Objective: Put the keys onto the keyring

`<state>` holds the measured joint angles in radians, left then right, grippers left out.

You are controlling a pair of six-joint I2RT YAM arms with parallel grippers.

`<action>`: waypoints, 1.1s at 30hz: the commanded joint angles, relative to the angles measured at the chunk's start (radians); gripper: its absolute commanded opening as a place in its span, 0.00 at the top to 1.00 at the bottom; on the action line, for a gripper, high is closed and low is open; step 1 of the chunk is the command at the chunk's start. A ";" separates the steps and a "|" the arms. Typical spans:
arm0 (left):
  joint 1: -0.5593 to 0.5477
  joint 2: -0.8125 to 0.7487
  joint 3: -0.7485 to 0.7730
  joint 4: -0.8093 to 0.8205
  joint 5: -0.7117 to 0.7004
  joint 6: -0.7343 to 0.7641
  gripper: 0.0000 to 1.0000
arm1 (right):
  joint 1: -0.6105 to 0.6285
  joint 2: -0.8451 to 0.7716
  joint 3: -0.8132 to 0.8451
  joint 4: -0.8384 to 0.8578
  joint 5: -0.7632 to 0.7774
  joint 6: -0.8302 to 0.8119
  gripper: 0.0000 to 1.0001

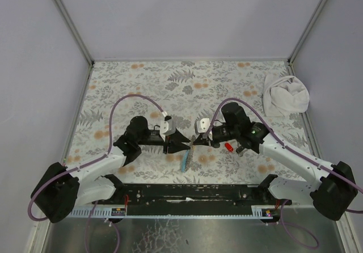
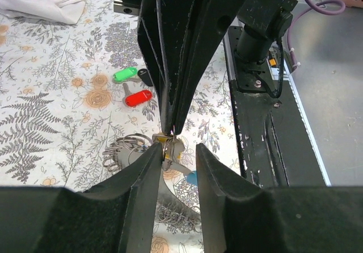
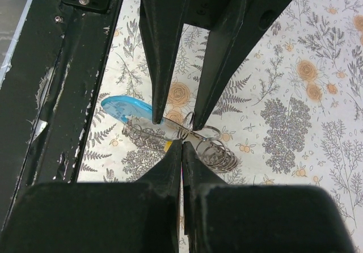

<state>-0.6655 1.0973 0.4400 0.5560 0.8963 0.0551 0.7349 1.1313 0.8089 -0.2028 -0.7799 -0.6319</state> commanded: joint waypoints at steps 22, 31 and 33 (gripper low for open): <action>0.004 0.003 -0.062 0.275 -0.226 -0.289 1.00 | 0.007 -0.020 -0.022 0.069 -0.008 0.033 1.00; -0.011 -0.027 -0.175 0.503 -0.434 -0.505 1.00 | 0.016 -0.073 -0.131 0.255 0.033 0.115 1.00; -0.022 -0.018 -0.206 0.562 -0.484 -0.537 1.00 | 0.022 -0.076 -0.152 0.298 0.037 0.133 1.00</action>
<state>-0.6796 1.0870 0.2810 0.8673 0.5888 -0.3702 0.7380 1.0821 0.7021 0.0128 -0.7433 -0.5625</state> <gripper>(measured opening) 0.008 0.013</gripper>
